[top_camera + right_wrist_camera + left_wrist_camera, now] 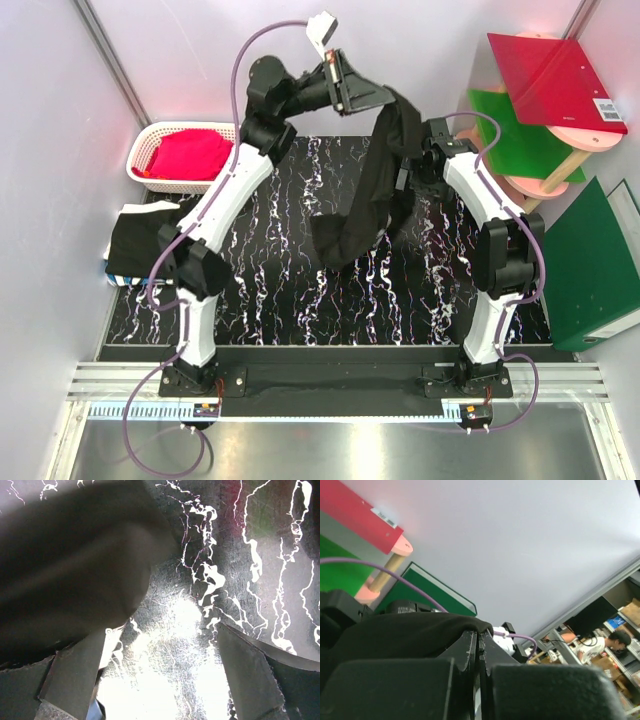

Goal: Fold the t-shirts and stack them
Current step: Move the tshirt to the center of the board

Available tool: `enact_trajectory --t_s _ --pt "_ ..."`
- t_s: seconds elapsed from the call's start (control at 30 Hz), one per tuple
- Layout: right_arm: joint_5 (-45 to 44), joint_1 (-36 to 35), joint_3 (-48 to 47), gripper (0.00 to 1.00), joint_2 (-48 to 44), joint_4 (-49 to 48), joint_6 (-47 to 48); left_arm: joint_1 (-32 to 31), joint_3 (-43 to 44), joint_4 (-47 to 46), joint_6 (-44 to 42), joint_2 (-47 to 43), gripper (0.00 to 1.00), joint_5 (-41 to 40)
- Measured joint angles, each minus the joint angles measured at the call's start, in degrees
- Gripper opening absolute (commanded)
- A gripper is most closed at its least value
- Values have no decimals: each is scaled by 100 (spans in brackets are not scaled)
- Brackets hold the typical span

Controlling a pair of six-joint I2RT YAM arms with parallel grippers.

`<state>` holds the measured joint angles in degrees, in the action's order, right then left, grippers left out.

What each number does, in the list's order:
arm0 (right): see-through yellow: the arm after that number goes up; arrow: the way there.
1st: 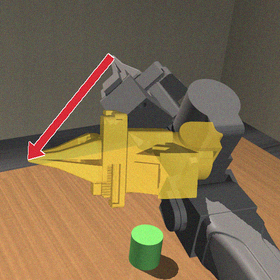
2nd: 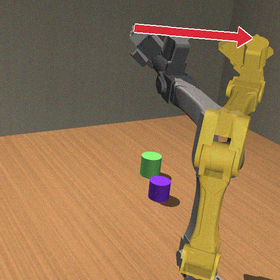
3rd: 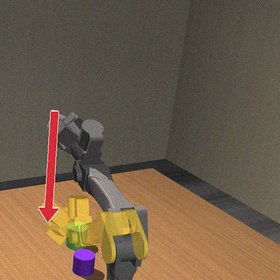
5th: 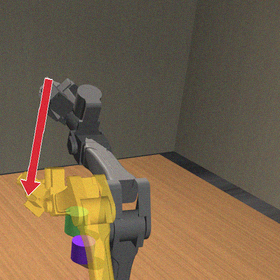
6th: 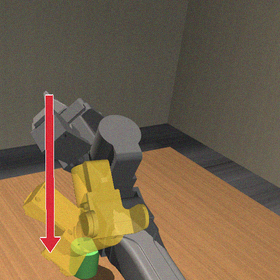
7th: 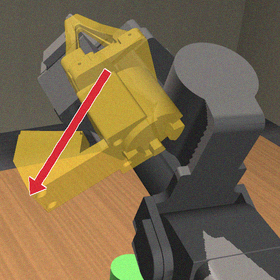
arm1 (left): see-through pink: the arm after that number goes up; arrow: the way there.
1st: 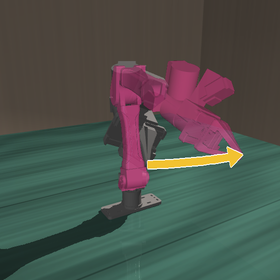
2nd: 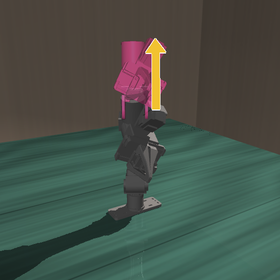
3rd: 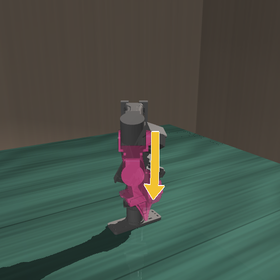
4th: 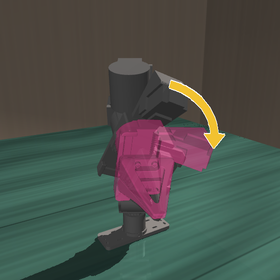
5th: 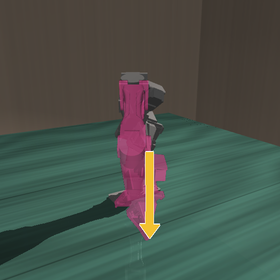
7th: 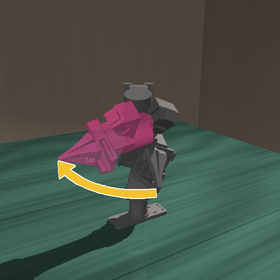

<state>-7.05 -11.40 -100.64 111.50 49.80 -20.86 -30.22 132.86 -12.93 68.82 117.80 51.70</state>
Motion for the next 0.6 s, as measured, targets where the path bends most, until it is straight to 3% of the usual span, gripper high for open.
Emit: enact_trajectory --t_s 0.3,0.43,0.6 --pt "68 0 136 100 -11 -72 -48 734 -3495 -190 -140 -1633 0 -131" --pt "173 0 177 100 -28 -116 -55 1397 -4599 885 -807 -2079 0 -678" --pt "765 -2 203 100 -39 -243 -52 1947 -4784 2771 -1816 -2092 0 -1628"
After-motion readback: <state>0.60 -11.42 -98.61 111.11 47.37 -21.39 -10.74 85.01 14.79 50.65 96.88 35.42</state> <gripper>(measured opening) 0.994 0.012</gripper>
